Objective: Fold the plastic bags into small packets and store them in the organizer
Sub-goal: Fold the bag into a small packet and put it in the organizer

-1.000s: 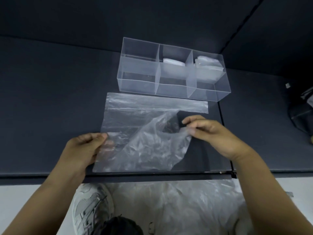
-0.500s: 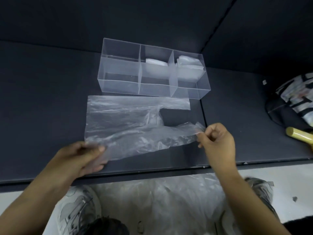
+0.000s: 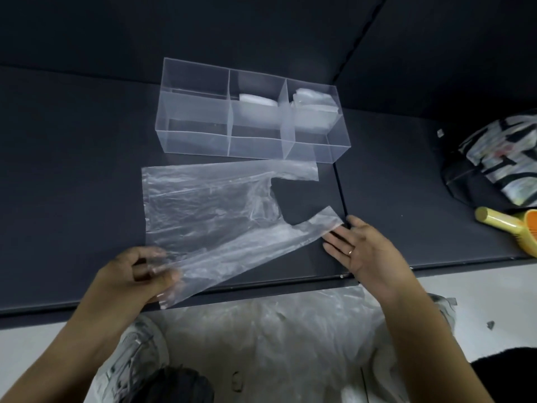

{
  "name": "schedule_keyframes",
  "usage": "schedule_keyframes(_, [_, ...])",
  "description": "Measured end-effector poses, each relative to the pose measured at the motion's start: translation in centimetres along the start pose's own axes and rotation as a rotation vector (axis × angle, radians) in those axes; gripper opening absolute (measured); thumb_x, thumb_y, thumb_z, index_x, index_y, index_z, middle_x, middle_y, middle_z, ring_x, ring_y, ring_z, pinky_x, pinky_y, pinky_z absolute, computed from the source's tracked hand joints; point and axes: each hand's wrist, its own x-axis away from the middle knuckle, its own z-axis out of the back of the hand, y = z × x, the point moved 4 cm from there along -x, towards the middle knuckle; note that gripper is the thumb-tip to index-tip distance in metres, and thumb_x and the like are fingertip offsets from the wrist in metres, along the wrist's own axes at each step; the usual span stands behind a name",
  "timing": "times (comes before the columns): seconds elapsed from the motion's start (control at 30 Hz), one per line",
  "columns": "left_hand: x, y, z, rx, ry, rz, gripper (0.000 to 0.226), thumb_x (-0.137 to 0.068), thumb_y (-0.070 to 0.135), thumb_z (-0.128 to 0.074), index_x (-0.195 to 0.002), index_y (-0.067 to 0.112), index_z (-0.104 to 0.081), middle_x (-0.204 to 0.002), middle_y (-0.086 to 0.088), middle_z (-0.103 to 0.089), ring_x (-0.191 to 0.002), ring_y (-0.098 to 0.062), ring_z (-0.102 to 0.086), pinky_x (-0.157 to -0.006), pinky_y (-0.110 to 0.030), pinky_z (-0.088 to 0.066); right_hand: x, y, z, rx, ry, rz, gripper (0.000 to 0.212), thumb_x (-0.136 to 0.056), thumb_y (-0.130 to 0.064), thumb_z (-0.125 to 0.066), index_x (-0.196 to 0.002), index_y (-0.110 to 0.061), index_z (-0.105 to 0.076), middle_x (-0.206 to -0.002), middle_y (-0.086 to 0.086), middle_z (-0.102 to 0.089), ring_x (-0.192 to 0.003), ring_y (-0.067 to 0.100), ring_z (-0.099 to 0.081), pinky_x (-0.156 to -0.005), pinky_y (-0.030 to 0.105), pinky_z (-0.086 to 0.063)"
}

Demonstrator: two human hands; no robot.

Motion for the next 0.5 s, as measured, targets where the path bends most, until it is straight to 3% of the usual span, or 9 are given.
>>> schedule_keyframes(0.07, [0.3,0.1,0.1,-0.089,-0.014,-0.005,0.040,-0.070,0.016,-0.081,-0.103,0.031,-0.063,-0.090,0.007,-0.075,-0.080,-0.011,-0.072,-0.073,-0.033,-0.052,-0.5,-0.3,-0.7,0.053,0.015,-0.042,0.024,-0.094,-0.025,-0.056,-0.114,-0.012,-0.054,-0.110,0.013,-0.070,-0.096,0.024,-0.070,-0.073,0.031,-0.058])
schedule_keyframes(0.17, [0.5,0.1,0.3,-0.161,-0.041,-0.014,0.046,-0.073,0.010,-0.080,-0.106,0.036,-0.061,-0.090,0.010,-0.075,-0.081,-0.006,-0.070,-0.072,-0.028,-0.051,-1.5,-0.7,-1.5,0.278,0.258,0.076,0.021,-0.087,-0.010,-0.068,-0.106,-0.008,-0.060,-0.077,0.008,-0.068,-0.060,0.011,-0.067,-0.054,0.020,-0.054])
schedule_keyframes(0.27, [0.3,0.0,0.8,-0.190,-0.050,-0.010,0.050,-0.070,0.010,-0.082,-0.104,0.040,-0.061,-0.089,0.007,-0.074,-0.081,-0.008,-0.070,-0.071,-0.027,-0.052,-1.3,-1.0,-0.4,0.461,0.427,0.183,0.019,-0.084,-0.002,-0.069,-0.102,-0.004,-0.062,-0.068,0.008,-0.062,-0.043,0.005,-0.057,-0.045,0.017,-0.049])
schedule_keyframes(0.37, [0.3,0.0,0.1,-0.206,-0.099,-0.033,0.053,-0.067,0.007,-0.083,-0.106,0.036,-0.061,-0.090,0.004,-0.072,-0.080,-0.011,-0.070,-0.067,-0.025,-0.053,0.8,-0.4,2.7,0.708,0.562,0.202,0.012,-0.086,-0.008,-0.067,-0.097,-0.009,-0.065,-0.072,0.006,-0.064,-0.047,0.008,-0.057,-0.046,0.020,-0.047])
schedule_keyframes(0.43, [0.5,0.1,-0.7,-0.255,-0.139,-0.055,0.056,-0.066,0.011,-0.085,-0.109,0.034,-0.058,-0.089,0.004,-0.070,-0.078,-0.011,-0.069,-0.066,-0.025,-0.052,2.5,0.4,4.3,0.942,0.628,0.210,0.011,-0.087,-0.015,-0.067,-0.097,-0.009,-0.067,-0.074,0.005,-0.065,-0.063,0.019,-0.063,-0.057,0.025,-0.043])
schedule_keyframes(0.5, [0.7,0.6,-1.0,-0.347,-0.076,-0.105,0.054,-0.063,0.024,-0.087,-0.106,0.029,-0.054,-0.088,0.006,-0.067,-0.074,-0.011,-0.067,-0.063,-0.021,-0.049,3.8,0.8,4.7,1.066,0.710,0.266,0.017,-0.087,-0.017,-0.067,-0.100,-0.008,-0.065,-0.085,0.008,-0.065,-0.084,0.031,-0.064,-0.068,0.030,-0.040])
